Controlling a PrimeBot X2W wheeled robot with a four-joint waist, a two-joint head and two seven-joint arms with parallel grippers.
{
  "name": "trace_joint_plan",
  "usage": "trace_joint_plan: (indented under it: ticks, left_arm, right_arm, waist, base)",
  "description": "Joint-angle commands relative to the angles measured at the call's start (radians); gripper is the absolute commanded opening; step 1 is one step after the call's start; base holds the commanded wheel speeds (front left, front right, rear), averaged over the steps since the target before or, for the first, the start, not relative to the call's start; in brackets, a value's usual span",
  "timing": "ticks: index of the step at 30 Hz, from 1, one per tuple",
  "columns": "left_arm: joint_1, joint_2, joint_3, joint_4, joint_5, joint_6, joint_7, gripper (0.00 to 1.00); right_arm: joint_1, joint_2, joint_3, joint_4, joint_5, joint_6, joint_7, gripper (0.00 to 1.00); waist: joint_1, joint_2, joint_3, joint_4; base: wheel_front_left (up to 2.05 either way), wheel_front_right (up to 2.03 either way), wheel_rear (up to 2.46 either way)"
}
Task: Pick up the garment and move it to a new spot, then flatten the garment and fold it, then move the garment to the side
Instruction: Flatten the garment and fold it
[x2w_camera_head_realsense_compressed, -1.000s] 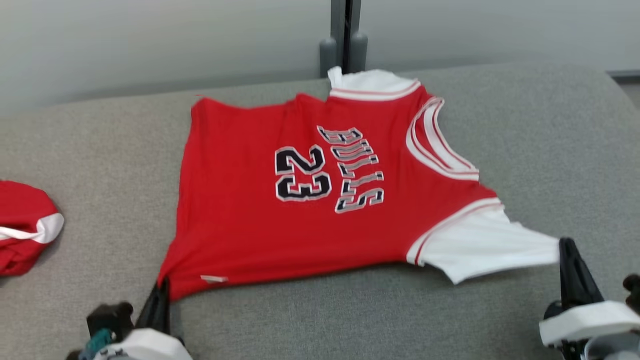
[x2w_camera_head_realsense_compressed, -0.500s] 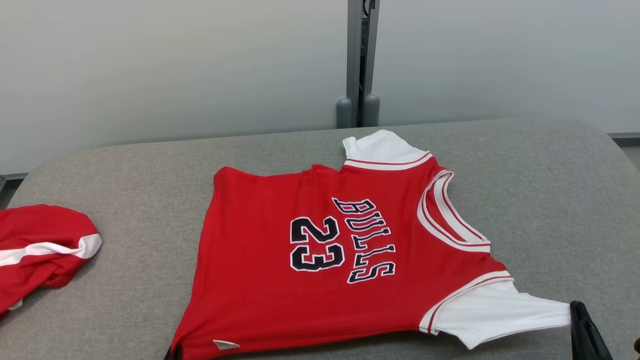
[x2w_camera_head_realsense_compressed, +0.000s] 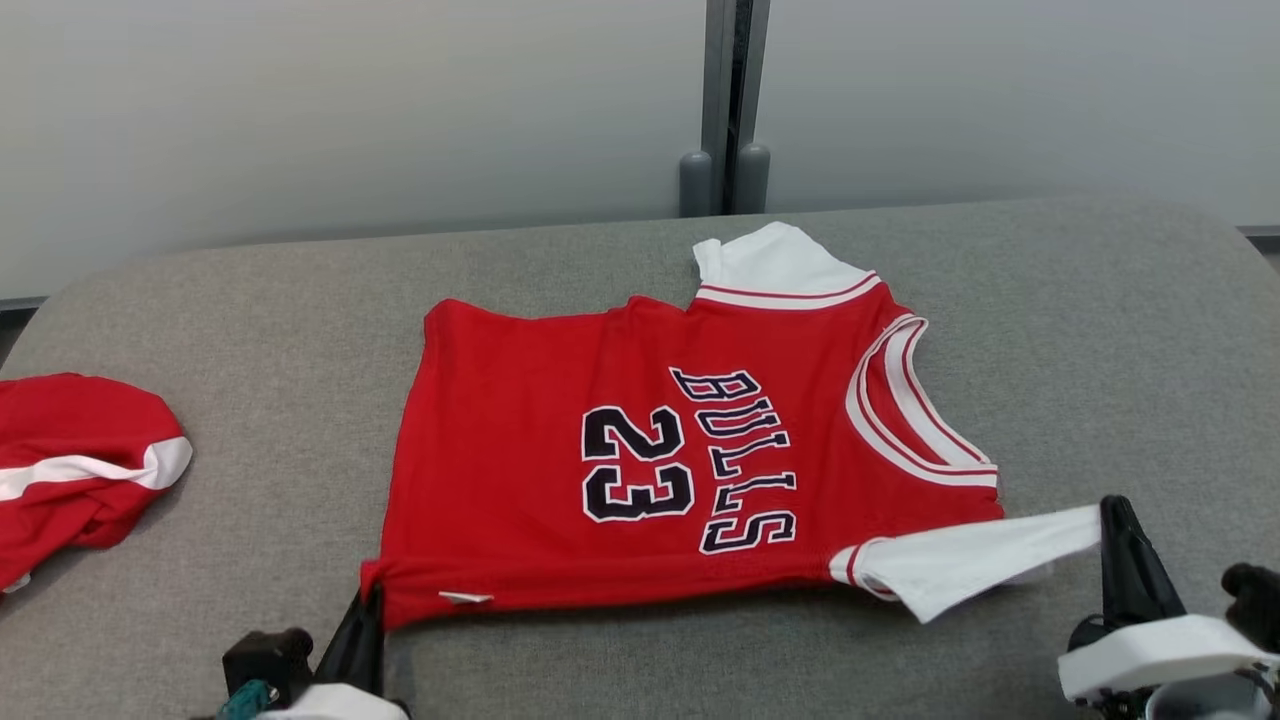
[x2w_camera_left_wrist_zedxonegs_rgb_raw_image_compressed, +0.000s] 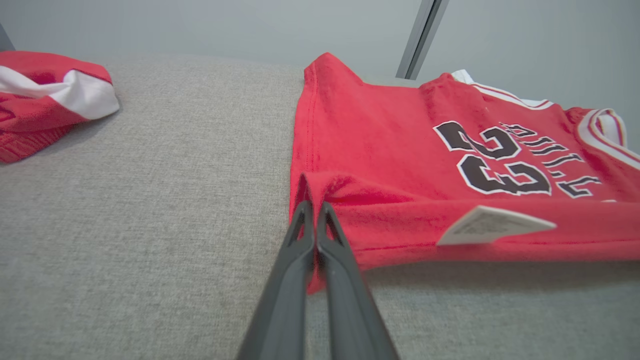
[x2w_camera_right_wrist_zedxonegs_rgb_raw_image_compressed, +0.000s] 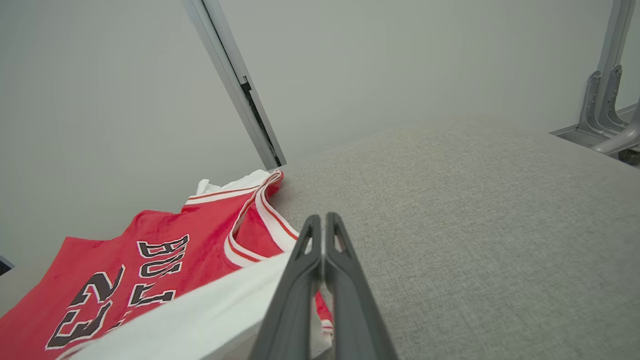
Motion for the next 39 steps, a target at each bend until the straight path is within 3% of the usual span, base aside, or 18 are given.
trace_joint_plan:
  ticks: [1, 13, 22, 23, 24, 25, 26, 27, 28, 29, 32, 39]
  left_arm:
    - [-0.041, 0.007, -0.005, 0.011, 0.015, -0.005, 0.000, 0.00]
    - [-0.289, 0.006, -0.026, 0.120, 0.071, -0.009, 0.000, 0.00]
    - [-0.389, 0.007, -0.016, 0.147, 0.088, -0.001, 0.000, 0.00]
    - [-0.395, 0.006, -0.016, 0.146, 0.091, 0.000, 0.000, 0.15]
    - [-0.395, 0.006, -0.016, 0.146, 0.091, 0.000, 0.000, 0.15]
    - [-0.401, 0.007, -0.013, 0.140, 0.093, 0.005, 0.000, 0.63]
    - [-0.403, 0.007, -0.010, 0.132, 0.096, 0.012, 0.000, 1.00]
    - [-0.403, 0.007, -0.009, 0.125, 0.095, 0.016, 0.000, 1.00]
    - [-0.400, 0.006, -0.008, 0.121, 0.088, 0.021, 0.000, 1.00]
    - [-0.394, 0.006, -0.006, 0.113, 0.080, 0.026, 0.000, 1.00]
    - [-0.339, 0.005, 0.017, 0.035, 0.031, 0.060, 0.000, 1.00]
    - [-0.229, 0.006, -0.030, -0.027, -0.014, 0.090, 0.000, 1.00]
  right_arm:
    - [-0.042, -0.004, 0.001, 0.012, -0.010, -0.001, -0.005, 0.00]
    - [-0.307, -0.002, -0.029, 0.158, -0.109, -0.001, -0.005, 0.00]
    - [-0.417, 0.001, -0.078, 0.217, -0.168, -0.001, -0.005, 0.00]
    - [-0.425, 0.001, -0.080, 0.222, -0.173, -0.001, -0.005, 0.00]
    - [-0.425, 0.001, -0.080, 0.222, -0.173, -0.001, -0.005, 0.00]
    - [-0.433, 0.001, -0.081, 0.227, -0.177, -0.001, -0.005, 0.00]
    - [-0.440, 0.001, -0.081, 0.230, -0.178, -0.001, -0.005, 0.00]
    - [-0.444, 0.002, -0.072, 0.231, -0.181, -0.001, -0.005, 0.40]
    - [-0.449, 0.001, -0.068, 0.222, -0.174, -0.001, -0.005, 0.90]
    - [-0.450, 0.001, -0.066, 0.212, -0.168, -0.001, -0.005, 1.00]
    - [-0.421, 0.002, -0.070, 0.152, -0.151, -0.001, -0.005, 1.00]
    - [-0.287, -0.001, -0.046, 0.060, -0.130, -0.001, -0.003, 1.00]
  waist:
    - [0.0000, -0.0001, 0.030, 0.003]
    - [0.0000, -0.0001, 0.182, 0.025]
    - [0.0000, -0.0001, 0.244, 0.032]
    - [0.0000, -0.0001, 0.249, 0.033]
    - [0.0000, -0.0001, 0.249, 0.033]
    - [0.0000, -0.0001, 0.253, 0.033]
    - [0.0000, -0.0001, 0.258, 0.033]
    - [0.0000, -0.0001, 0.261, 0.033]
    - [0.0000, -0.0001, 0.264, 0.033]
    - [0.0000, -0.0001, 0.266, 0.032]
    - [0.0000, -0.0001, 0.266, 0.026]
    - [0.0000, -0.0001, 0.250, 0.020]
  base:
    - [0.00, 0.00, 0.00]
    - [0.00, 0.00, 0.00]
    - [0.00, 0.00, 0.00]
    - [0.00, 0.00, 0.00]
    - [0.00, 0.00, 0.00]
    - [0.00, 0.00, 0.00]
    - [0.00, 0.00, 0.00]
    - [0.00, 0.00, 0.00]
    - [0.00, 0.00, 0.00]
    - [0.00, 0.00, 0.00]
    - [0.00, 0.00, 0.00]
    - [0.00, 0.00, 0.00]
